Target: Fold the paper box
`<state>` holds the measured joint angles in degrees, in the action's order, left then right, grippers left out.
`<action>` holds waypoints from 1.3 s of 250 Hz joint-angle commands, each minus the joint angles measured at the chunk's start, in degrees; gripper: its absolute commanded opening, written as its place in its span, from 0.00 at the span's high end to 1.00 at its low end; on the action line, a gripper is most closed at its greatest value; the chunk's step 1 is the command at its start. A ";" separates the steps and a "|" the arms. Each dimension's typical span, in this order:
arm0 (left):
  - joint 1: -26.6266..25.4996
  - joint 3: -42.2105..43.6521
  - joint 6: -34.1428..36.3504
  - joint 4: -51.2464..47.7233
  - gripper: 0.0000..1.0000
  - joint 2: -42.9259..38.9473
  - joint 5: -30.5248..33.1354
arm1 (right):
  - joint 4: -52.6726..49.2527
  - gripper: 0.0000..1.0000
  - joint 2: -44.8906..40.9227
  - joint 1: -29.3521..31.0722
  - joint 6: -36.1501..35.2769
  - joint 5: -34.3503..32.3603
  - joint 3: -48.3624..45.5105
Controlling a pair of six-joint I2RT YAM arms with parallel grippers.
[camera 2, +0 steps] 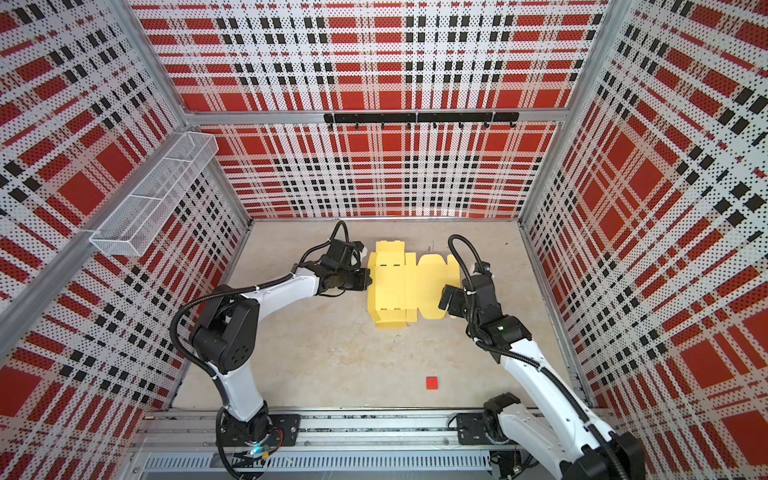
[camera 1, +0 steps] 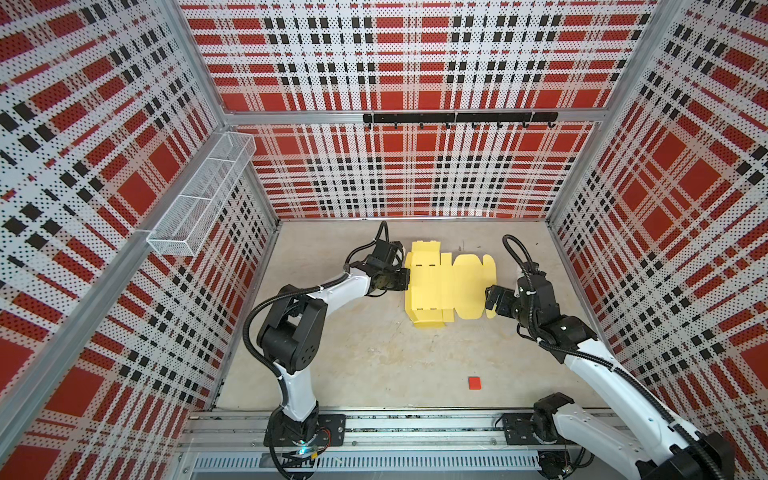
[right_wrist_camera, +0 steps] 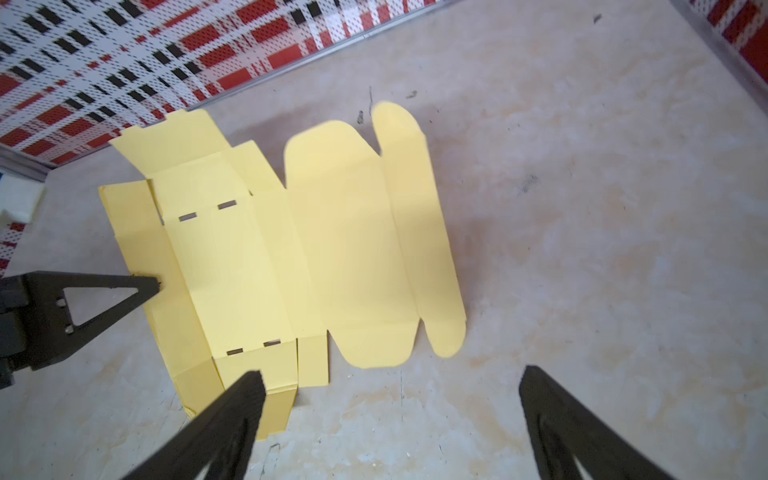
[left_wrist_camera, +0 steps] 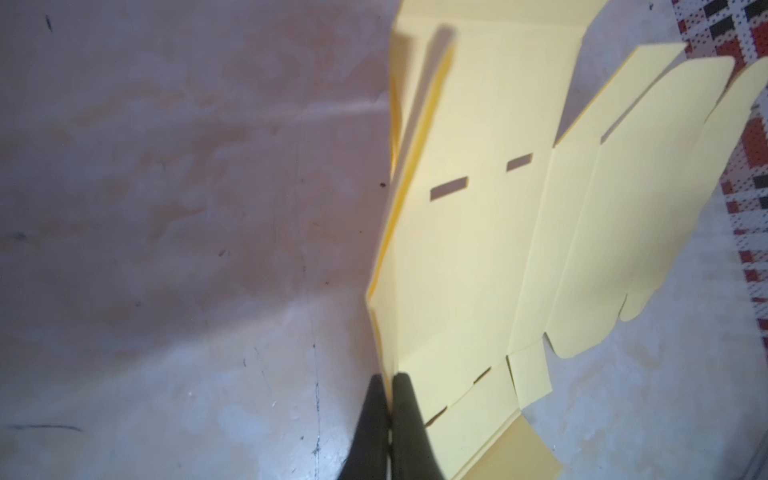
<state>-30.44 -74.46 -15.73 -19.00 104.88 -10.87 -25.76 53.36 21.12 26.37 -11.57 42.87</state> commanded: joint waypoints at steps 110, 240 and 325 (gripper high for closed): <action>-3.54 -14.73 48.73 -22.22 1.00 -11.85 4.72 | 10.08 0.11 3.99 -0.13 -37.89 21.56 12.90; -3.01 -18.96 57.06 -33.38 1.00 -16.61 3.15 | 10.17 0.33 18.26 -0.21 -48.40 43.38 23.01; -2.07 -19.78 52.51 -34.82 1.00 -17.91 -1.85 | 10.94 0.97 23.21 -0.25 -50.10 51.47 24.26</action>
<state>-33.39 -92.40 38.96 -52.62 89.38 -9.74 -15.64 75.81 21.12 -21.08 34.52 64.90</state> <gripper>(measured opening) 0.049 0.121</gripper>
